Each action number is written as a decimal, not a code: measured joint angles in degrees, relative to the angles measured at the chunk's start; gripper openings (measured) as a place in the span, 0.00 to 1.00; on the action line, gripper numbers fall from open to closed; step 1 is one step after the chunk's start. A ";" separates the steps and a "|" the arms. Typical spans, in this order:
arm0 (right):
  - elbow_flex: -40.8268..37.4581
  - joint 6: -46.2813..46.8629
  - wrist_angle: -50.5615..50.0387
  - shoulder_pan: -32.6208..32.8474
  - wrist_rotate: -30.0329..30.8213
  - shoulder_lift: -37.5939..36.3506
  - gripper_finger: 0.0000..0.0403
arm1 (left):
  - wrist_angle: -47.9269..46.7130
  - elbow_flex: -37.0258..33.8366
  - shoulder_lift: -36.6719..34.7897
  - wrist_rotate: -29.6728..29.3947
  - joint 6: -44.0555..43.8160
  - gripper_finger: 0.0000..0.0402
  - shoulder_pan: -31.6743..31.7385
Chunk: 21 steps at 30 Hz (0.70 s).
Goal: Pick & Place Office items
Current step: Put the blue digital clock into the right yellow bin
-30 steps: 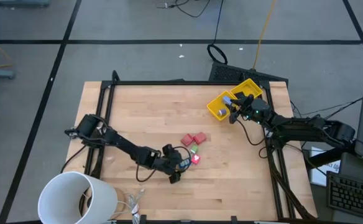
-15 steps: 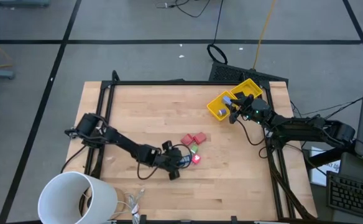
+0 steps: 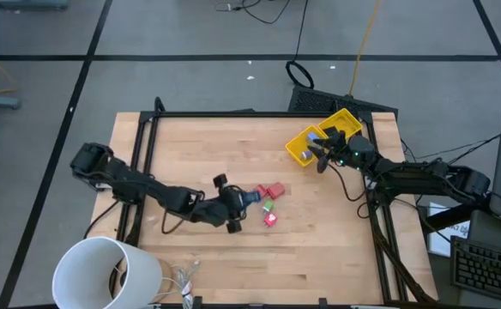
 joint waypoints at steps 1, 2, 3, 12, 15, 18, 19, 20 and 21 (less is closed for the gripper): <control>0.00 1.06 1.27 0.00 -2.66 -0.01 0.40 | 1.43 -0.02 -0.12 -1.62 3.21 0.42 0.28; 0.00 2.34 2.45 0.00 -5.30 -0.01 0.40 | 3.35 -0.02 -0.09 -2.40 6.84 0.42 0.62; 0.00 3.73 3.64 0.10 -7.93 -0.01 0.40 | 4.41 -0.02 -0.01 -2.63 10.99 0.41 0.99; 0.01 8.53 13.12 8.21 -13.73 0.13 0.40 | 14.61 -0.04 3.55 -4.14 40.93 0.41 4.76; 0.79 8.71 14.27 11.02 -13.73 0.34 0.40 | 17.19 -0.02 4.57 -5.36 44.65 0.44 5.73; 2.32 8.77 14.07 13.74 -13.60 1.04 0.40 | 18.02 -0.02 5.11 -6.97 46.15 0.42 5.97; 2.63 8.78 13.98 14.68 -13.60 1.45 0.40 | 17.99 -0.02 5.12 -7.44 46.61 0.40 5.94; 3.11 8.74 13.97 15.83 -13.63 2.15 0.40 | 18.18 -0.02 5.12 -7.63 46.97 0.39 5.94; 3.68 8.59 13.91 16.82 -13.64 2.88 0.40 | 18.29 -0.02 5.12 -7.64 47.05 0.39 5.92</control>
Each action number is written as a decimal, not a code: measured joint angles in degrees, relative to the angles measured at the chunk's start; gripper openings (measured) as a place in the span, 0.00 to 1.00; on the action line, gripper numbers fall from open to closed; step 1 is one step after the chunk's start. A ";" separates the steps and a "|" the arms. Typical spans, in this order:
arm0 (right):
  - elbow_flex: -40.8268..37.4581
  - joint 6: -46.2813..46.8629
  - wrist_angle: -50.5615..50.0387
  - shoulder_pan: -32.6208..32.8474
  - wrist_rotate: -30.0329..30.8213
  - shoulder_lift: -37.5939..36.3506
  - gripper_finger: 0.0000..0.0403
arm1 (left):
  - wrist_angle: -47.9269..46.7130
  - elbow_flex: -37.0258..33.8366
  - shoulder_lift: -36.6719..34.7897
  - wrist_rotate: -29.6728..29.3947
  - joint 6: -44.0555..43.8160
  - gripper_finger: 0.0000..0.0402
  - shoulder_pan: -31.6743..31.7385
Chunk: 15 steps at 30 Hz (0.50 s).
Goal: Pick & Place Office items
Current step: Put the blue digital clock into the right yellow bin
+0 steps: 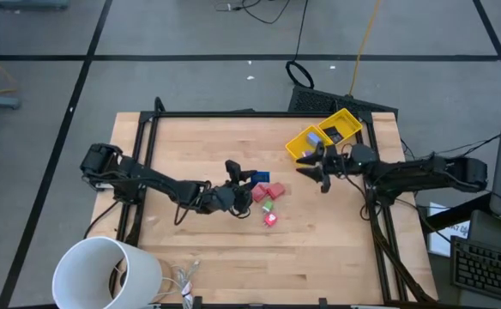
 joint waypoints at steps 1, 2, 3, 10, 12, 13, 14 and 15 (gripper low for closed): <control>0.53 -0.25 -0.02 1.12 -0.01 0.82 0.41 | 0.06 0.00 0.00 -0.02 -0.02 0.39 -0.02; 1.26 -0.33 0.10 2.29 -0.02 1.87 0.42 | 0.27 0.00 0.00 0.00 0.00 0.39 -0.02; 2.07 -0.45 0.06 3.40 0.04 2.94 0.44 | 0.46 0.00 0.00 0.00 -0.05 0.39 -0.02; 9.76 -0.82 0.50 9.56 5.39 12.80 0.62 | 0.65 0.00 0.00 0.01 -1.68 0.44 -0.05; 11.90 -0.12 0.54 10.63 7.78 15.78 0.67 | 0.47 0.00 0.00 0.00 -1.72 0.43 -0.24; 12.89 0.24 0.43 10.94 7.93 17.14 0.68 | 0.45 0.00 0.00 0.01 -1.70 0.42 -0.37; 13.74 0.98 0.47 11.19 7.60 18.58 0.69 | 0.48 0.00 0.00 0.06 -1.50 0.40 -0.45; 14.71 1.96 0.56 11.43 7.48 19.99 0.70 | 0.48 0.00 0.00 0.26 -1.48 0.39 -0.43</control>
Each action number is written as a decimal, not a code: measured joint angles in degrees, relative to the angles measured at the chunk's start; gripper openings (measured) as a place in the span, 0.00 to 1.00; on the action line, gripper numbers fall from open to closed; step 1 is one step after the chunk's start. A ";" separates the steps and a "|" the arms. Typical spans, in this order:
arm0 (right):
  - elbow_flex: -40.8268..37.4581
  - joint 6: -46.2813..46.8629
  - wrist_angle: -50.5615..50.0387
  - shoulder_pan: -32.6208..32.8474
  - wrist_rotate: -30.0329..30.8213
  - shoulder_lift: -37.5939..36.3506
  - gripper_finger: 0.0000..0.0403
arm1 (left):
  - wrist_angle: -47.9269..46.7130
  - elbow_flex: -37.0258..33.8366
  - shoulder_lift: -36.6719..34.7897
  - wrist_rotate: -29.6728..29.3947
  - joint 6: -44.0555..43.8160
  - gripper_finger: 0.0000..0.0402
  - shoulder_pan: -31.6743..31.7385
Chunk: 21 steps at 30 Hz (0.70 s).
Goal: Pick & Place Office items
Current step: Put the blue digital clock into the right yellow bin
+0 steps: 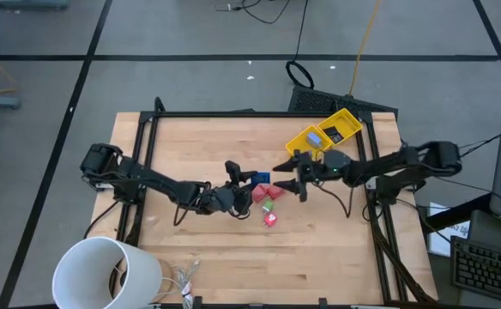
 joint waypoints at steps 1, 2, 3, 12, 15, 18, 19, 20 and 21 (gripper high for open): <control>0.69 0.93 -0.05 0.24 0.07 1.17 0.70 | -0.06 0.02 0.00 0.19 0.00 0.39 -0.02; 1.27 1.63 -0.03 0.41 0.06 2.37 0.70 | -0.10 0.02 0.00 0.31 -0.02 0.39 -0.02; 1.92 2.23 0.32 0.57 0.04 3.61 0.70 | -0.12 0.02 0.00 0.46 -0.14 0.39 -0.02; 2.85 5.49 6.81 0.63 -1.51 7.96 0.61 | -0.98 0.02 0.00 0.71 -1.40 0.45 0.00; 2.85 5.50 7.20 0.65 -1.53 7.89 0.56 | -1.01 0.02 0.00 0.79 -1.49 0.40 0.00; 2.85 5.50 6.96 0.63 -1.49 7.89 0.50 | -1.01 0.02 0.00 0.83 -1.49 0.39 0.02; 2.85 5.50 6.51 0.63 -1.47 7.89 0.47 | -1.01 0.02 0.00 0.82 -1.49 0.39 0.02; 2.85 5.50 6.09 0.63 -1.43 7.89 0.45 | -0.98 0.02 0.00 0.82 -1.49 0.39 0.02; 2.85 5.50 5.74 0.63 -1.45 7.91 0.42 | -0.98 0.02 0.00 0.82 -1.61 0.39 0.02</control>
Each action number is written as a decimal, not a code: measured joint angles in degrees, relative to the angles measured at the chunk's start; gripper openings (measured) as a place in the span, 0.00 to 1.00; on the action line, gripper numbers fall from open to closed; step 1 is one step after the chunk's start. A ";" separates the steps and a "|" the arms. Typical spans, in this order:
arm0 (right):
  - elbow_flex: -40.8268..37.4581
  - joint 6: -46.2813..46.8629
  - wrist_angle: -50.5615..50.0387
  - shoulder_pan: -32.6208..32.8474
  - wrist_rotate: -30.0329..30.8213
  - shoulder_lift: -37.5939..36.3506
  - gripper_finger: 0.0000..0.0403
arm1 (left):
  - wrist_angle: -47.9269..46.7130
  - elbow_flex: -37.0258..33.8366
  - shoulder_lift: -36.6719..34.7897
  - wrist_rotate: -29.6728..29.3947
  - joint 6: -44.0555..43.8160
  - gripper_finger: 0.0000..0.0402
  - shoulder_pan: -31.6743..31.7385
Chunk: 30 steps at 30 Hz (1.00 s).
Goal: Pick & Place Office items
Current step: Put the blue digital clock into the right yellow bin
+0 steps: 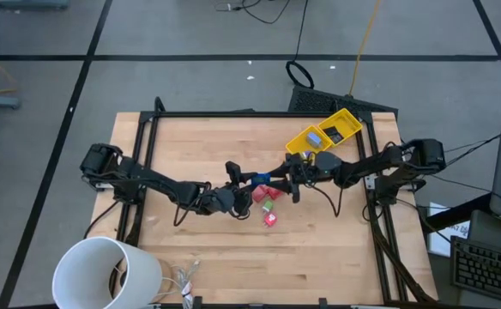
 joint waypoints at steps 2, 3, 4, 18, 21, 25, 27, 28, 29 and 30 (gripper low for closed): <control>-0.01 0.00 0.08 0.00 0.00 -0.01 0.36 | 0.00 0.00 0.00 0.02 -0.66 0.41 0.00; -0.01 0.00 0.18 0.00 0.00 -0.02 0.33 | 0.02 0.00 0.00 0.02 -0.99 0.43 0.00; 0.00 -0.06 0.18 0.00 0.00 -0.02 0.30 | 0.02 0.00 0.00 0.00 -1.16 0.45 0.00; -0.04 -1.90 0.19 -0.21 -0.18 -0.02 0.18 | 0.69 0.00 0.00 -1.88 -4.66 0.48 -1.86; -0.05 -2.09 -0.28 -0.65 -0.30 -0.02 0.19 | 3.06 0.00 -0.09 -4.70 -4.39 0.58 -3.82; -0.07 -1.90 -0.66 -1.14 -0.22 -0.04 0.15 | 5.32 0.02 -0.25 -6.32 -1.50 0.66 -6.22; -0.07 -1.74 -0.72 -1.27 -1.34 -0.02 0.15 | 6.16 0.03 -0.81 -6.96 -0.84 0.69 -7.27; -0.07 -1.70 -0.68 -1.37 -1.64 -0.03 0.15 | 6.26 0.04 -1.24 -6.99 -0.84 0.70 -7.71; -0.07 -1.68 -0.69 -1.42 -1.68 -0.04 0.15 | 5.66 0.04 -1.83 -6.95 -1.03 0.71 -8.08; -0.07 -1.65 -0.75 -1.42 -1.68 -0.11 0.15 | 5.28 0.03 -2.35 -6.91 -1.67 0.72 -8.35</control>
